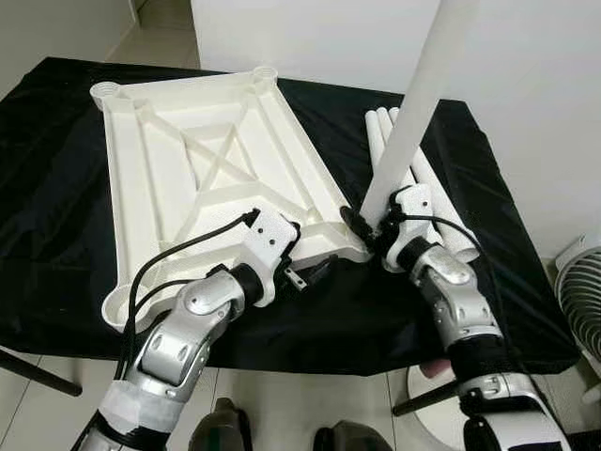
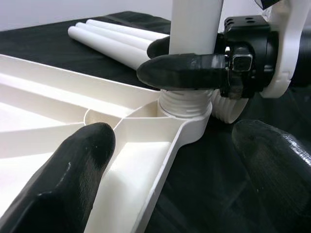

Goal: Building children table

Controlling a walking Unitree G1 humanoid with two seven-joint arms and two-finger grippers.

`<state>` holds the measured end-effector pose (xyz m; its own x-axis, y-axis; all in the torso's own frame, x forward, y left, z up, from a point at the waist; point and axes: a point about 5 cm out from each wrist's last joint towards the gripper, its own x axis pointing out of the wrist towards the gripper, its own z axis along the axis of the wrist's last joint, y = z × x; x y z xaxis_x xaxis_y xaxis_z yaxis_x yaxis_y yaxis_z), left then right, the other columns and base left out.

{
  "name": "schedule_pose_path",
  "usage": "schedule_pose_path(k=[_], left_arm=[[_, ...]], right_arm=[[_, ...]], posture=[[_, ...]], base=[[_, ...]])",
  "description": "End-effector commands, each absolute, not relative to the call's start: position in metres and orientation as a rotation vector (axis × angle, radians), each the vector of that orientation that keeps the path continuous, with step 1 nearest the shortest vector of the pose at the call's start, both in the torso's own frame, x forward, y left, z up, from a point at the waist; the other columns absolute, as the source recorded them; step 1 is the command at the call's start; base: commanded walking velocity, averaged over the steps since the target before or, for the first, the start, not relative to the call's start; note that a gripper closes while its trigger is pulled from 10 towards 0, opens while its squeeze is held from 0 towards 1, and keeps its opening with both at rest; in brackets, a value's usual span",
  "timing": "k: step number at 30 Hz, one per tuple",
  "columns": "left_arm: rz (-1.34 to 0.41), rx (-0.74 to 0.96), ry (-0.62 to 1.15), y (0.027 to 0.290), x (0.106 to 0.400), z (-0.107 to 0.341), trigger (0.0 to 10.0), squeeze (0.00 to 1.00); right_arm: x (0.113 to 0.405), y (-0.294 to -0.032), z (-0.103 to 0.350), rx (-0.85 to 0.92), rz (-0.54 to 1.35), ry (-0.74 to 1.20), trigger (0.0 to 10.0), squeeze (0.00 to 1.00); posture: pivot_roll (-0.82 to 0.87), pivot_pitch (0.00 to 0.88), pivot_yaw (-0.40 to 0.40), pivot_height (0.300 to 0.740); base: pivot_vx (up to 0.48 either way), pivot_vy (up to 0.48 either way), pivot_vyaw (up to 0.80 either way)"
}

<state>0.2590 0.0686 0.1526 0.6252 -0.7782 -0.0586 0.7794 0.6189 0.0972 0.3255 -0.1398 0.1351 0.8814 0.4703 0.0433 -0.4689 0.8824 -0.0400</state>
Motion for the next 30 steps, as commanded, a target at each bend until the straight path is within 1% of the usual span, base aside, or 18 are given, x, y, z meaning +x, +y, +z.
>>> schedule_pose_path(k=[1, 2, 3, 4, 7, 9, 11, 13, 16, 20, 21, 25, 27, 30], left_arm=[[-0.908, 0.137, 0.013, 0.068, 0.259, 0.150, 10.0, 0.00], [-0.908, 0.137, 0.013, 0.068, 0.259, 0.150, 10.0, 0.00], [-0.916, 0.147, 0.013, 0.067, 0.258, 0.150, 10.0, 0.00], [-0.916, 0.147, 0.013, 0.067, 0.258, 0.150, 10.0, 0.00], [-0.933, 0.153, 0.024, 0.065, 0.255, 0.148, 10.0, 0.00], [-0.938, 0.156, 0.025, 0.065, 0.255, 0.148, 10.0, 0.00], [-0.939, 0.161, 0.025, 0.064, 0.254, 0.148, 10.0, 0.00], [-0.941, 0.158, 0.023, 0.063, 0.254, 0.148, 10.0, 0.00], [-0.943, 0.154, 0.021, 0.063, 0.255, 0.147, 10.0, 0.00], [-0.951, 0.157, 0.017, 0.062, 0.254, 0.147, 10.0, 0.00], [-0.952, 0.156, 0.017, 0.062, 0.254, 0.147, 10.0, 0.00], [-0.952, 0.155, 0.019, 0.062, 0.254, 0.147, 10.0, 0.00], [-0.951, 0.161, 0.014, 0.062, 0.254, 0.147, 10.0, 0.00], [-0.953, 0.160, 0.014, 0.062, 0.254, 0.148, 10.0, 0.00]], right_arm=[[0.324, -0.140, 0.129, -0.021, 0.426, -0.009, 10.0, 0.00], [0.324, -0.140, 0.129, -0.021, 0.426, -0.009, 10.0, 0.00], [0.323, -0.137, 0.129, 0.016, 0.355, -0.005, 10.0, 0.00], [0.323, -0.137, 0.129, 0.016, 0.355, -0.005, 10.0, 0.00], [0.313, -0.120, 0.130, 0.082, 0.160, 0.002, 10.0, 0.00], [0.309, -0.115, 0.132, 0.098, 0.107, 0.002, 10.0, 0.00], [0.308, -0.113, 0.133, 0.098, 0.093, -0.004, 10.0, 0.00], [0.305, -0.104, 0.136, 0.116, 0.102, -0.008, 10.0, 0.00], [0.305, -0.102, 0.139, 0.114, 0.117, -0.018, 10.0, 0.00], [0.306, -0.105, 0.141, 0.130, 0.123, -0.011, 10.0, 0.00], [0.305, -0.104, 0.141, 0.131, 0.126, -0.013, 10.0, 1.00], [0.304, -0.103, 0.143, 0.131, 0.122, -0.012, 10.0, 1.00], [0.304, -0.104, 0.144, 0.129, 0.177, -0.019, 10.0, 1.00], [0.305, -0.107, 0.146, 0.122, 0.203, -0.032, 10.0, 1.00]], posture=[[-0.02, 0.028, -0.012, 0.740], [-0.02, 0.028, -0.012, 0.740], [-0.02, 0.031, -0.008, 0.740], [-0.02, 0.031, -0.008, 0.740], [-0.03, 0.034, -0.011, 0.740], [-0.03, 0.033, -0.012, 0.740], [-0.03, 0.033, -0.012, 0.740], [-0.03, 0.029, -0.015, 0.740], [-0.03, 0.023, -0.014, 0.740], [-0.03, 0.017, -0.016, 0.740], [-0.03, 0.014, -0.017, 0.740], [-0.03, 0.014, -0.017, 0.740], [-0.03, 0.009, -0.018, 0.740], [-0.03, 0.009, -0.018, 0.740]], base=[[0.000, 0.000, 0.00], [0.000, 0.000, 0.00], [0.000, 0.000, 0.00], [0.000, 0.000, 0.00], [0.000, 0.000, 0.00], [0.000, 0.000, 0.00], [0.000, 0.000, 0.00], [0.000, 0.000, 0.00], [0.000, 0.000, 0.00], [0.000, 0.000, 0.00], [0.000, 0.000, 0.00], [0.000, 0.000, 0.00], [0.000, 0.000, 0.00], [0.000, 0.000, 0.00]])
